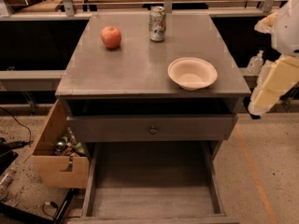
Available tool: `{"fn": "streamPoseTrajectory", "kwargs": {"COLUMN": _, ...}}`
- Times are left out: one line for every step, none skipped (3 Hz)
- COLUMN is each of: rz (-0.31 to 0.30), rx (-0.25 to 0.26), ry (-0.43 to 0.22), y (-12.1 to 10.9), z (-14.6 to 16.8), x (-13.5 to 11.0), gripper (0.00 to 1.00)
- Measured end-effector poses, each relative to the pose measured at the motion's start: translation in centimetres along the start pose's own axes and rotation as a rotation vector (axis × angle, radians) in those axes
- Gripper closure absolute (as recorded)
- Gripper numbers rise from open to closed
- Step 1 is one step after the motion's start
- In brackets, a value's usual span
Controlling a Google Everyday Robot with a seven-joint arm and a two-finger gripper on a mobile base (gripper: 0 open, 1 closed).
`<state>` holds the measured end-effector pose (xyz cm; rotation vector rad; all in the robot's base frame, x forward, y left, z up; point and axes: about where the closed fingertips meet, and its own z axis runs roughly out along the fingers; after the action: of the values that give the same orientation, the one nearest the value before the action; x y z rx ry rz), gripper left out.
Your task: Place 7up can into middle drawer
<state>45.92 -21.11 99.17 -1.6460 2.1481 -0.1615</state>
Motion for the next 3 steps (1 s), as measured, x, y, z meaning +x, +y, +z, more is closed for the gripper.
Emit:
{"fn": "streamPoseTrajectory", "kwargs": {"rz": 0.078, "rx": 0.067, "ry": -0.115, "y": -3.0, "z": 2.2, "x": -0.7, "gripper": 0.0}}
{"fn": "streamPoseTrajectory", "kwargs": {"rz": 0.185, "rx": 0.105, "ry": -0.296, "y": -6.3, "z": 5.6, "x": -1.6, "gripper": 0.0}}
{"fn": "streamPoseTrajectory", "kwargs": {"rz": 0.26, "rx": 0.165, "ry": -0.532, "y": -11.4, "z": 7.8, "x": -4.4, "gripper": 0.0}}
